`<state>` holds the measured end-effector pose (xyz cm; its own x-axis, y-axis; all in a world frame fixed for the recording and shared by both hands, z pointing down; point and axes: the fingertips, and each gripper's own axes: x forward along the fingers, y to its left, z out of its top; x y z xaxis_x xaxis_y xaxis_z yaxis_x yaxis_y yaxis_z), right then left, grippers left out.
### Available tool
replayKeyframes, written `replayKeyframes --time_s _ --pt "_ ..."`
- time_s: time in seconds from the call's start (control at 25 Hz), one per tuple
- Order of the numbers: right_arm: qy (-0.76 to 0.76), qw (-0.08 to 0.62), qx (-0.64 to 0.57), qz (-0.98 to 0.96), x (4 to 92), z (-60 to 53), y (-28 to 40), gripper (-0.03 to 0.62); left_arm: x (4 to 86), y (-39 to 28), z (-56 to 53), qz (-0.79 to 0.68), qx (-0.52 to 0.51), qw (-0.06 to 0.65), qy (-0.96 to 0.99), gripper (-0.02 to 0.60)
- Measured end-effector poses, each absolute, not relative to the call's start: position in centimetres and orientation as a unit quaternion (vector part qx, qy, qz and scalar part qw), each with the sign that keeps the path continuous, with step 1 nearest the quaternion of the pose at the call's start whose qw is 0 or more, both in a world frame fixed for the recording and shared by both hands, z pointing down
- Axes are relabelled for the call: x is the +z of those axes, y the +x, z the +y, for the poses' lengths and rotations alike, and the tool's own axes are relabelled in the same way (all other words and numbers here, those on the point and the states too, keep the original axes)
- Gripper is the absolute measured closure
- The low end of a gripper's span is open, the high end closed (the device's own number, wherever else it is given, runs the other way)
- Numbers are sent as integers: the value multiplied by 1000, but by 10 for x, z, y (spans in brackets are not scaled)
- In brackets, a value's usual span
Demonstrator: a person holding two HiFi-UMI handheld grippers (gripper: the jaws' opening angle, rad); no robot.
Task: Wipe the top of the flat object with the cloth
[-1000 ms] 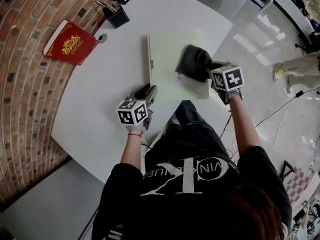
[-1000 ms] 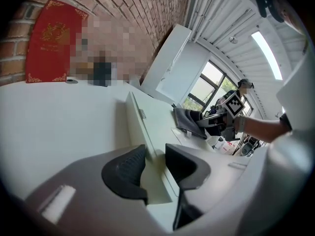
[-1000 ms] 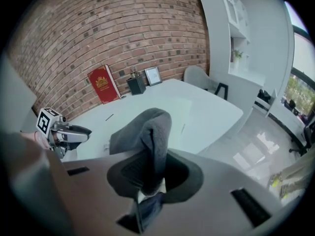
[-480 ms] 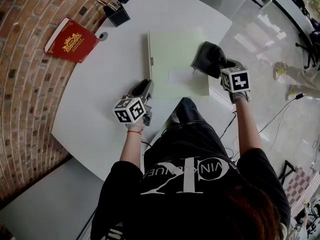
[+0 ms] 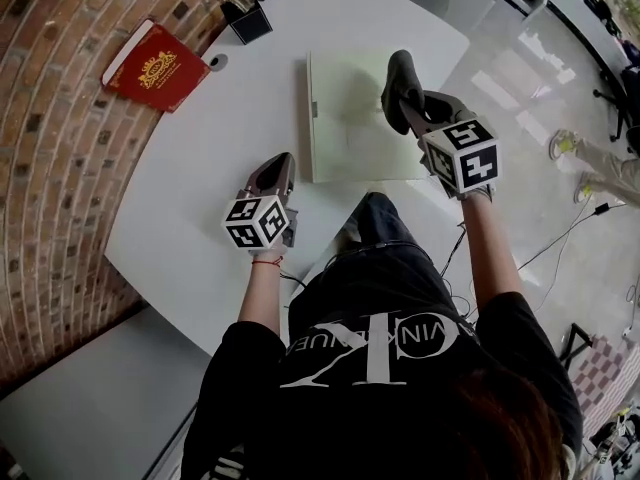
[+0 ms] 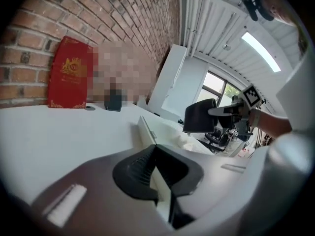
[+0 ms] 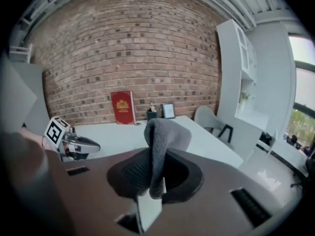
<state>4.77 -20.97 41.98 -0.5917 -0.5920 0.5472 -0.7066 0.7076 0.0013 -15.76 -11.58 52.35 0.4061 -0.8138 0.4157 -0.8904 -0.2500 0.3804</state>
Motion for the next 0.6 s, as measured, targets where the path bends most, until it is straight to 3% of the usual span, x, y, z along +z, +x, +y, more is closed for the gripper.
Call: replayKeyframes --time_s 0.4,0.48,0.6 --pt "179 180 210 -944 412 -141 -86 543 493 -180 -72 -567 58 248 783 571" --pt "141 194 257 -936 432 -128 -99 543 492 -184 -64 -577 57 250 776 571" --pt "111 270 303 -907 484 -115 -105 543 492 -192 -55 -598 53 256 758 570"
